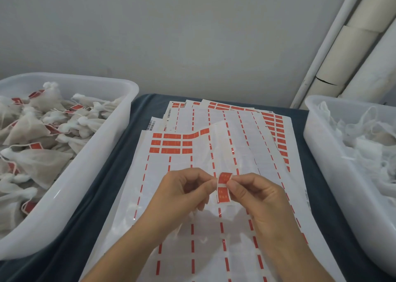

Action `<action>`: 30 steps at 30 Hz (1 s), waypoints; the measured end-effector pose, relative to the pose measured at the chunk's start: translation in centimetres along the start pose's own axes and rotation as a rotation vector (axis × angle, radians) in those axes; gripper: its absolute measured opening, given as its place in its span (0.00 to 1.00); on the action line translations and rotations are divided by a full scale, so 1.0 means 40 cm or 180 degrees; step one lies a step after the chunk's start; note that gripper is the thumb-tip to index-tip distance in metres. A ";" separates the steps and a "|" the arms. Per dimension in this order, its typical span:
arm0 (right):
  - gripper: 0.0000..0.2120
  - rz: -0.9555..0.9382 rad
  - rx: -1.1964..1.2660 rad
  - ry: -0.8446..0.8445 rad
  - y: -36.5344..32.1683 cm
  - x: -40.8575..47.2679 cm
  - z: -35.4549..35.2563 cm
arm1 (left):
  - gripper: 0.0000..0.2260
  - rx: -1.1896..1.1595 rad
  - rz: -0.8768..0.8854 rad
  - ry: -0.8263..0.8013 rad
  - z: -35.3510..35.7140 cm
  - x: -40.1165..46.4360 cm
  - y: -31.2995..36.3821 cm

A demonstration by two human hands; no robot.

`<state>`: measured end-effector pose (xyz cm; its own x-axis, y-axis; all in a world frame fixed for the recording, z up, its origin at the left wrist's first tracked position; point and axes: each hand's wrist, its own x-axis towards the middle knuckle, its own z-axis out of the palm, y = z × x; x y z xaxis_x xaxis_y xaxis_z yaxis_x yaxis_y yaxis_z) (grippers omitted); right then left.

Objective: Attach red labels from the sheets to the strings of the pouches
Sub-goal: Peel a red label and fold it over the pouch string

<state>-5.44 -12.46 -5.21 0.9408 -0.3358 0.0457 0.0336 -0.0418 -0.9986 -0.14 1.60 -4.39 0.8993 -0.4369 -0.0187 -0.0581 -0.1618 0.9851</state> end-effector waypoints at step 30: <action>0.08 -0.1296 -0.1355 0.0275 0.015 -0.004 -0.010 | 0.05 0.0073 -0.0195 -0.0022 -0.007 0.007 -0.001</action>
<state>-5.70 -12.82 -5.82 0.8492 -0.2882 0.4425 0.2309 -0.5509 -0.8020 0.25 1.73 -4.38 0.8985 -0.4317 -0.0803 -0.0129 -0.2087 0.9779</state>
